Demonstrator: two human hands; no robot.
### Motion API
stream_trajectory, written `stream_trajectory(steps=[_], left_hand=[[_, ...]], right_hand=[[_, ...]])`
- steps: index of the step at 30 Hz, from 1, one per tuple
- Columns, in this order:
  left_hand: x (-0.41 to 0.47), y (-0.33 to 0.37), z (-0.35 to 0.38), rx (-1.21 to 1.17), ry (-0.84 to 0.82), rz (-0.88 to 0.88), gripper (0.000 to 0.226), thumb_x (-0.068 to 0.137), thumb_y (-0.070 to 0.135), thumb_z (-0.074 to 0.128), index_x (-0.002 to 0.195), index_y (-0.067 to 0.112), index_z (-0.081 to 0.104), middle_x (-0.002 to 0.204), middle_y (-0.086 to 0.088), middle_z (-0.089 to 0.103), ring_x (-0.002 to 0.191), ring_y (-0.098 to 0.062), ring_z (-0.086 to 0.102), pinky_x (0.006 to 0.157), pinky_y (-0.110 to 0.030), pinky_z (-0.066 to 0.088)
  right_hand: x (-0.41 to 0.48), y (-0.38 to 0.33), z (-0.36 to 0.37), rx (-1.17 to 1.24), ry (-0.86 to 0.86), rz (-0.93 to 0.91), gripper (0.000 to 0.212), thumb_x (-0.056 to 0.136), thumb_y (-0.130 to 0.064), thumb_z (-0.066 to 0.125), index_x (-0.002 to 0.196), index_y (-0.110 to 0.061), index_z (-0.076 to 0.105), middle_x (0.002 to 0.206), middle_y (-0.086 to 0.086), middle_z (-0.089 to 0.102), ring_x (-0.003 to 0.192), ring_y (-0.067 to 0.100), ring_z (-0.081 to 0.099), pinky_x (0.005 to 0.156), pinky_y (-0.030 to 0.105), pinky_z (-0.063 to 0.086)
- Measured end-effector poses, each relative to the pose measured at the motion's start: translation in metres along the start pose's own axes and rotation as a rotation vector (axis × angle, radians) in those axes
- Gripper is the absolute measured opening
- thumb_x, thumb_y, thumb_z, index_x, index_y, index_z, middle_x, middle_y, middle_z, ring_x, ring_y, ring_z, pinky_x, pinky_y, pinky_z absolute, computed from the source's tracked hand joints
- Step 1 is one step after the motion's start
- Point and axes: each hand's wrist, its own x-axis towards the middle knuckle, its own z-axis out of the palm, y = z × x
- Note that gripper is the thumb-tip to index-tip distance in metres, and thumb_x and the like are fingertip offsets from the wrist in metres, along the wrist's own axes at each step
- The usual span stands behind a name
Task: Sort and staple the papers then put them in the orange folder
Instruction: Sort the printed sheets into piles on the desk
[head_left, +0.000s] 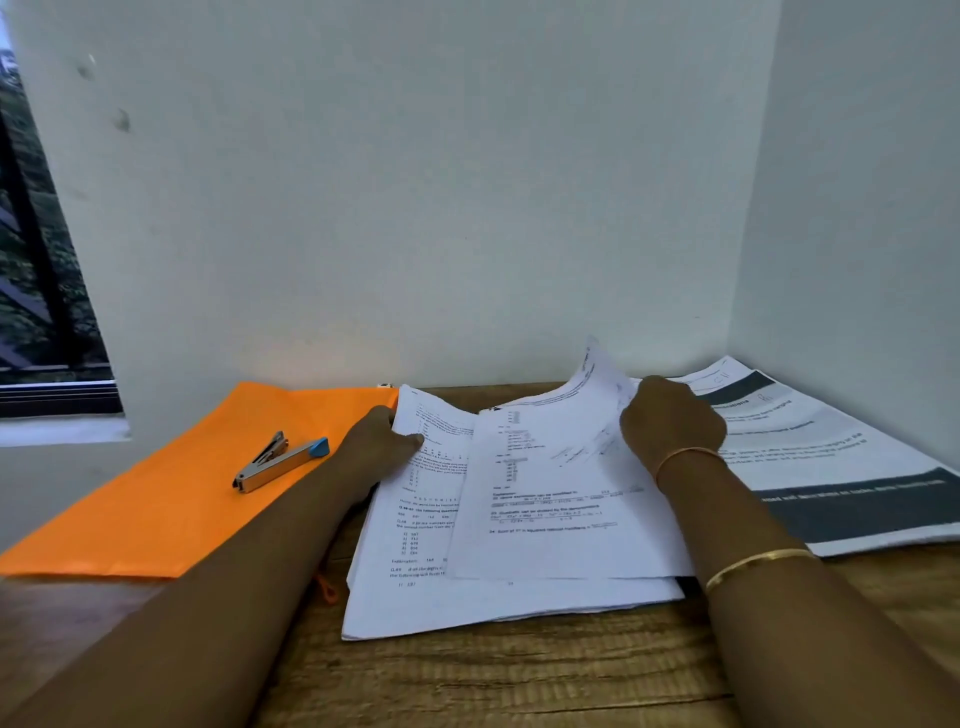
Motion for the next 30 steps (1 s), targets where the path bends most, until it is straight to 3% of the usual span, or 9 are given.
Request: stream_trajectory(steps=[6,9,15,17,19,22,25,27,30], left_hand=[[0.000,0.000,-0.003,-0.013,0.040,0.063,0.036,0.094,0.013,0.054,0.128,0.008,0.041,0.127,-0.014,0.054,0.093,-0.024,0.051,0.074,-0.031,0.039],[0.003,-0.002,-0.007,0.030,0.101,0.134,0.035,0.095,0.013,0.052,0.128,0.009,0.042,0.126,-0.013,0.056,0.102,-0.029,0.056,0.074,-0.031,0.040],[0.005,-0.006,-0.009,0.047,0.125,0.167,0.032,0.095,0.014,0.051,0.126,0.010,0.045,0.124,-0.011,0.057,0.096,-0.026,0.056,0.071,-0.029,0.039],[0.006,-0.007,-0.009,0.037,0.128,0.186,0.029,0.095,0.014,0.051,0.123,0.010,0.046,0.122,-0.011,0.058,0.089,-0.022,0.053,0.062,-0.028,0.038],[0.006,-0.008,-0.009,0.030,0.132,0.200,0.025,0.095,0.014,0.051,0.120,0.011,0.047,0.120,-0.011,0.059,0.085,-0.020,0.052,0.057,-0.026,0.036],[0.005,-0.009,-0.008,0.036,0.139,0.216,0.019,0.095,0.014,0.050,0.115,0.014,0.047,0.118,-0.010,0.060,0.084,-0.018,0.051,0.056,-0.022,0.035],[0.004,-0.008,-0.007,0.033,0.151,0.215,0.022,0.095,0.014,0.051,0.117,0.013,0.047,0.119,-0.010,0.059,0.086,-0.019,0.052,0.060,-0.026,0.036],[0.003,-0.008,-0.007,0.036,0.159,0.213,0.024,0.095,0.015,0.051,0.119,0.011,0.048,0.119,-0.010,0.059,0.087,-0.019,0.051,0.063,-0.027,0.036],[0.004,-0.008,-0.008,0.033,0.162,0.208,0.025,0.095,0.014,0.051,0.120,0.010,0.048,0.119,-0.010,0.059,0.087,-0.019,0.050,0.066,-0.027,0.035]], right_hand=[[0.004,0.013,0.001,-0.027,-0.010,0.061,0.026,0.097,-0.015,0.041,0.115,-0.012,0.060,0.122,0.011,0.060,0.113,0.031,0.056,0.085,0.032,0.042],[0.008,0.018,0.001,-0.021,-0.014,0.095,0.026,0.098,-0.018,0.041,0.115,-0.014,0.060,0.123,0.010,0.059,0.114,0.031,0.055,0.088,0.034,0.042],[0.011,0.025,-0.002,-0.103,0.017,0.168,0.030,0.094,-0.019,0.045,0.122,-0.017,0.057,0.127,0.009,0.055,0.121,0.029,0.047,0.103,0.042,0.031],[0.009,0.020,-0.002,-0.149,0.014,0.173,0.045,0.093,-0.023,0.045,0.136,-0.010,0.043,0.136,0.011,0.047,0.128,0.031,0.039,0.107,0.048,0.027],[0.004,0.006,0.002,-0.174,-0.012,0.105,0.065,0.095,-0.032,0.042,0.148,-0.005,0.017,0.147,0.016,0.033,0.136,0.035,0.028,0.110,0.058,0.020],[-0.019,-0.033,0.010,-0.056,-0.167,-0.115,0.080,0.092,-0.058,0.038,0.150,-0.012,0.010,0.153,0.015,0.023,0.141,0.034,0.019,0.108,0.066,0.009],[-0.050,-0.066,0.021,-0.011,-0.491,-0.271,0.093,0.084,-0.072,0.039,0.152,-0.020,0.002,0.158,0.014,0.010,0.145,0.036,0.007,0.105,0.071,0.000],[-0.058,-0.071,0.028,-0.097,-0.602,-0.311,0.092,0.085,-0.063,0.045,0.152,-0.024,-0.003,0.159,0.015,0.004,0.145,0.038,-0.001,0.103,0.073,-0.005],[-0.049,-0.064,0.027,-0.076,-0.618,-0.214,0.078,0.084,-0.042,0.047,0.151,-0.024,0.011,0.157,0.013,0.015,0.144,0.037,0.007,0.104,0.072,-0.004]])
